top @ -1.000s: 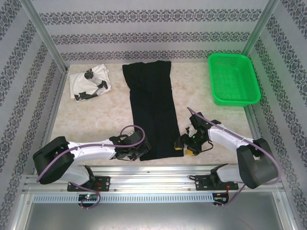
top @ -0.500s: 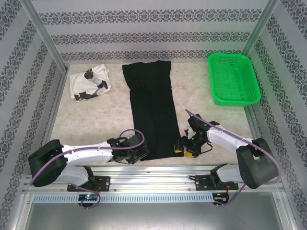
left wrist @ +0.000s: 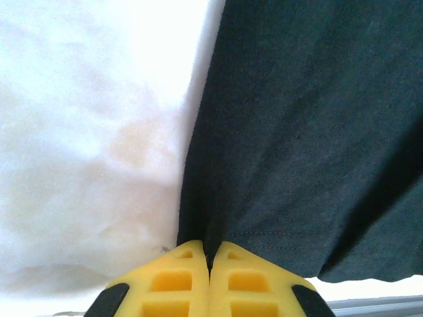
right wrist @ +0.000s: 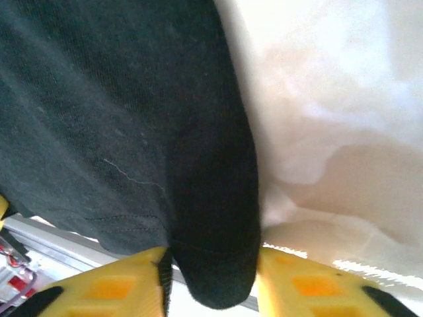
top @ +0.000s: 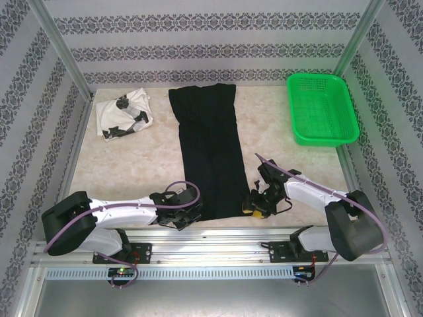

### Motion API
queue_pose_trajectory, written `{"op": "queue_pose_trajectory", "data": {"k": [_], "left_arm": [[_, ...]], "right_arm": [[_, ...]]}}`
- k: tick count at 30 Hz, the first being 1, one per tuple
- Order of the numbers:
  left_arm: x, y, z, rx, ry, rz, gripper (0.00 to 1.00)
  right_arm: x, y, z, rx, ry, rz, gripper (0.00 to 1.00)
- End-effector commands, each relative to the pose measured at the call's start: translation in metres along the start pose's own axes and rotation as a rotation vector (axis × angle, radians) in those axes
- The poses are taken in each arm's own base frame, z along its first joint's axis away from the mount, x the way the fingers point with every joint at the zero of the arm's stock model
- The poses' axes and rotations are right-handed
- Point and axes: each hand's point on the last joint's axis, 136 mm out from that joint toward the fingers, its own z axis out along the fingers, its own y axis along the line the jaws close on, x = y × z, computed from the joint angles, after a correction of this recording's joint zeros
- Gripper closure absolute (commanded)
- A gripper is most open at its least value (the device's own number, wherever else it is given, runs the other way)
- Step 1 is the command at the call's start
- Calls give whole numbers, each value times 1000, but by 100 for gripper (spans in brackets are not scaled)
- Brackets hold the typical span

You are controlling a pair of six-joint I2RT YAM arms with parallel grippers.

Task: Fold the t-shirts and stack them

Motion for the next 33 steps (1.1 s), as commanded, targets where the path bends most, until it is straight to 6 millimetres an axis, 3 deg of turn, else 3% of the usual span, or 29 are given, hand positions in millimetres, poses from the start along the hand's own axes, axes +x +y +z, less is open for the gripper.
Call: {"op": "queue_pose_trajectory", "data": {"k": [1, 4, 5, 8, 19, 23, 26, 29, 33], "left_arm": [[0, 3, -5, 16, -15, -10, 100], [-2, 4, -10, 21, -28, 6, 100], [-3, 4, -13, 22, -34, 15, 100], [-4, 2, -21, 32, -44, 42, 100], [-1, 16, -51, 30, -76, 48, 100], [-9, 18, -69, 63, -116, 22, 100], [-9, 14, -71, 92, -117, 16, 100], [-8, 0, -72, 143, -116, 9, 100], [-22, -17, -93, 181, -168, 5, 100]], "right_arm": [[-3, -3, 5, 15, -7, 6, 80], [-7, 1, 2, 15, -29, -2, 99], [-8, 4, -1, 6, -36, -9, 100], [-1, 13, -11, -22, -37, -28, 100], [34, 17, -44, -32, -30, -18, 100], [34, 25, -56, -50, -55, -24, 100], [32, 33, -57, -69, -42, -29, 100], [24, 48, -65, -96, -58, -47, 100], [11, 74, -81, -123, -84, -84, 100]]}}
